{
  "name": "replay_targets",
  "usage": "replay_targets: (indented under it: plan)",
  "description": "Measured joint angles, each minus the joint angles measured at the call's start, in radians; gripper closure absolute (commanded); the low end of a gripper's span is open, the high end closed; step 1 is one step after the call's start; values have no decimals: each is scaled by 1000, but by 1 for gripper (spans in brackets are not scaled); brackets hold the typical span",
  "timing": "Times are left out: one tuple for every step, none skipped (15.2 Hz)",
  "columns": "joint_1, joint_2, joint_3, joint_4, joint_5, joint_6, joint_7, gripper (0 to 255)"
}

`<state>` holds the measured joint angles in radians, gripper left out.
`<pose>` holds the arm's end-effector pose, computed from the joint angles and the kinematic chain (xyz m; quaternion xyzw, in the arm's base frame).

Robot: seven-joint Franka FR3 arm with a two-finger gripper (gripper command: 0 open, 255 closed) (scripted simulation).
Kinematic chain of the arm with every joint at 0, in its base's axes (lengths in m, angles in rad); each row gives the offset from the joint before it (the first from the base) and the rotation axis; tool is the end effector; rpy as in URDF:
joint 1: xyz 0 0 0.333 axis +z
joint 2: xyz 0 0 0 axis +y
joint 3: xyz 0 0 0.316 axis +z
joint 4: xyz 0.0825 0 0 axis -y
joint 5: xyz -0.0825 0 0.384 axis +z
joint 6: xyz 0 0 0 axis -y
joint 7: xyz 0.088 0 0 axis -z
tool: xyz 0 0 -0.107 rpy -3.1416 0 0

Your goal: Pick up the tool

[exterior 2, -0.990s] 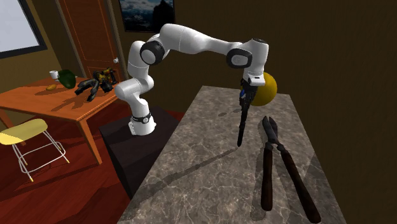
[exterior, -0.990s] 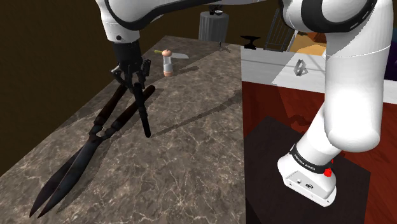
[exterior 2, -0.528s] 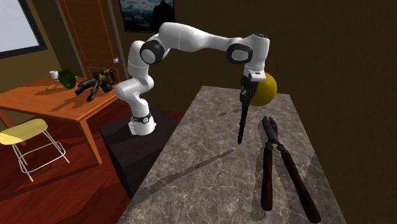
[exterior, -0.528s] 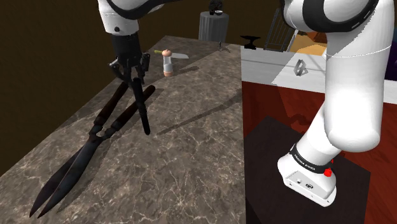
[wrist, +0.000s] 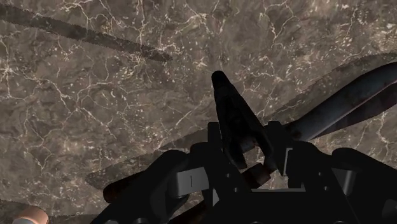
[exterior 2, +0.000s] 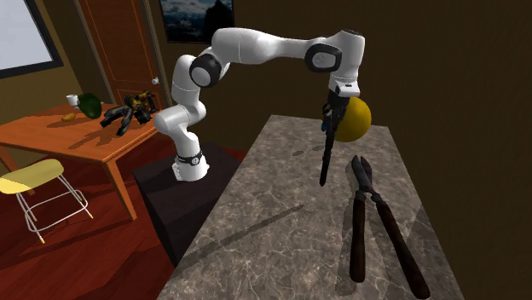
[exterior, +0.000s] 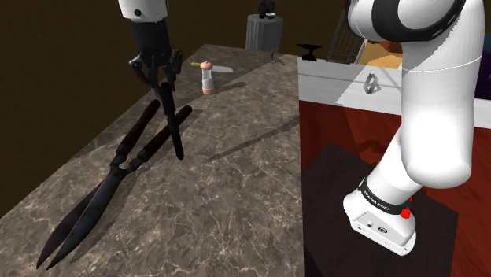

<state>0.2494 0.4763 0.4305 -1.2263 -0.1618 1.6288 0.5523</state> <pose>0.5802 0.3643 0.5148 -0.9985 -0.0501 0.0230 0.0033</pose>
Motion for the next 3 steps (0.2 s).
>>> replay_targets:
  plan:
    - [1, -2, 1, 11, 1, -13, -1, 255]
    - [5, 4, 0, 31, -1, -26, 1, 255]
    - [7, 6, 0, 44, -2, -38, 0, 255]
